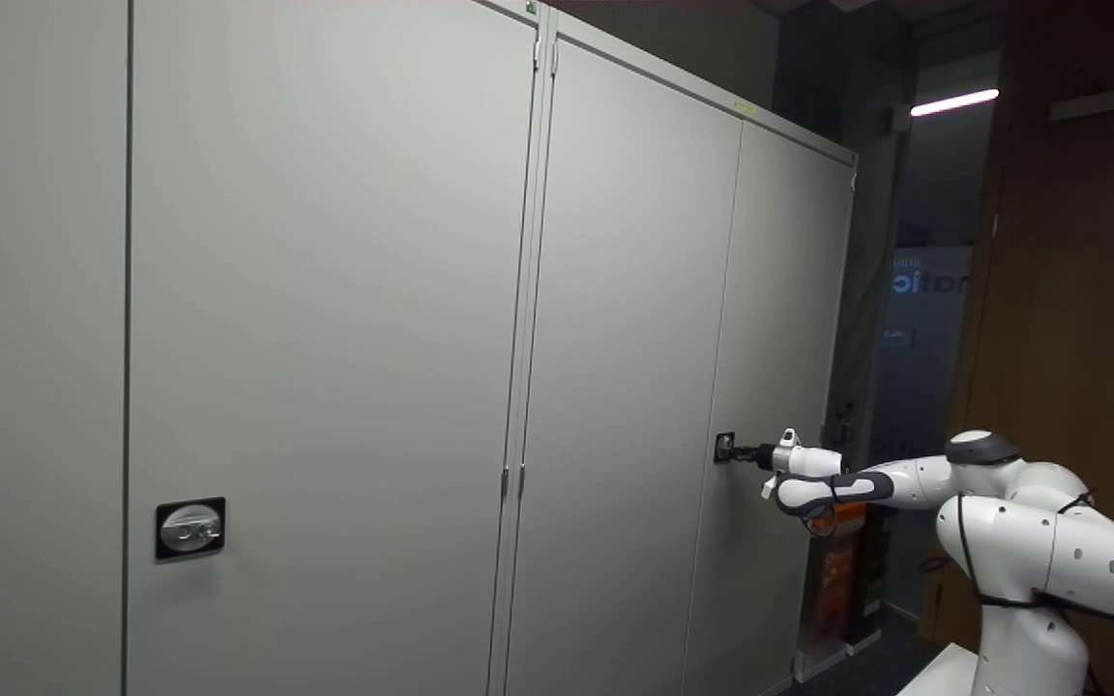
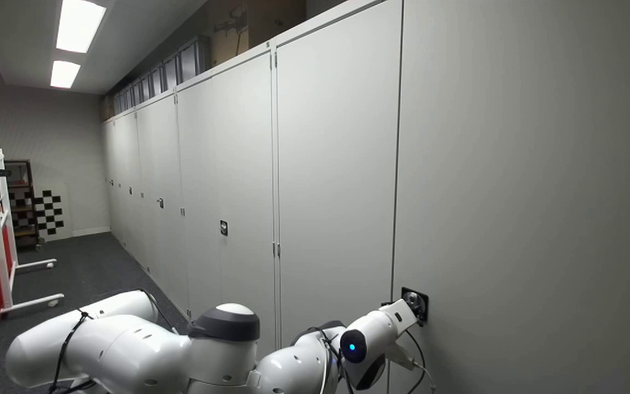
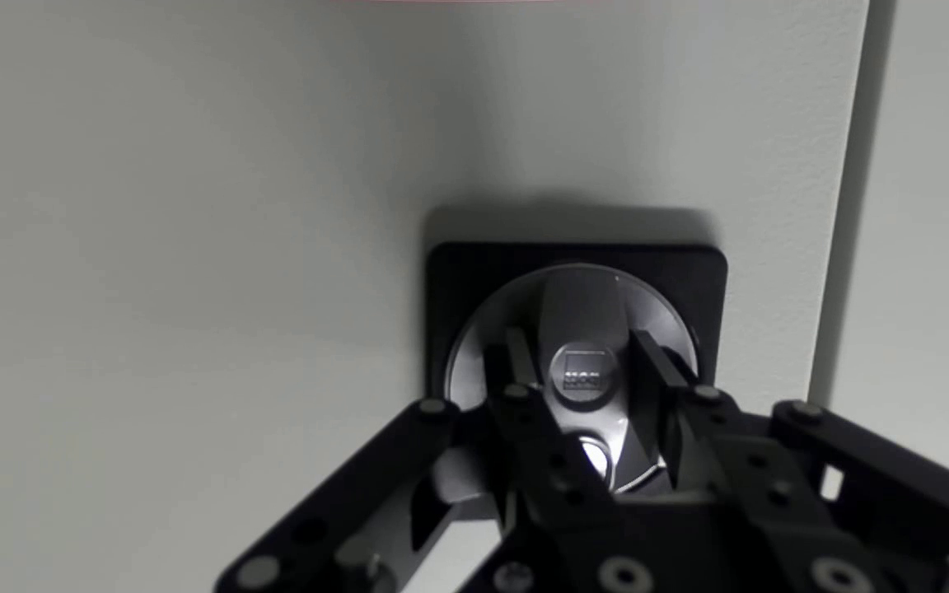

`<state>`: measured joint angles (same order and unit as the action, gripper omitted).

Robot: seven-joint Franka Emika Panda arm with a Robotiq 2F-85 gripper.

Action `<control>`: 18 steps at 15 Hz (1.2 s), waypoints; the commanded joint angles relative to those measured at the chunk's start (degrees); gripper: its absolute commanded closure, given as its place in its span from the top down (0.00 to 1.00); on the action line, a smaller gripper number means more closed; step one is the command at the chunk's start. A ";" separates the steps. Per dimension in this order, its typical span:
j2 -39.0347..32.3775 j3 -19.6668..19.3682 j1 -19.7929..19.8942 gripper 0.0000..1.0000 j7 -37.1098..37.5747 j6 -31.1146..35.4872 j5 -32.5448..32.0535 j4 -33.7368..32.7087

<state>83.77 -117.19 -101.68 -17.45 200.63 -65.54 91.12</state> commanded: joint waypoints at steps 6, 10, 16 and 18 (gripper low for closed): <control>0.66 -3.75 -5.66 0.08 -4.36 -0.11 4.39 -11.38; 0.69 -3.71 -5.22 0.08 -6.13 -0.05 3.57 -11.11; 0.69 -3.47 -4.72 0.08 -6.46 -0.04 3.37 -10.90; 0.74 -3.48 -4.53 0.08 -6.51 -0.04 3.26 -10.76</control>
<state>83.76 -117.25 -101.54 -20.69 200.65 -65.54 90.88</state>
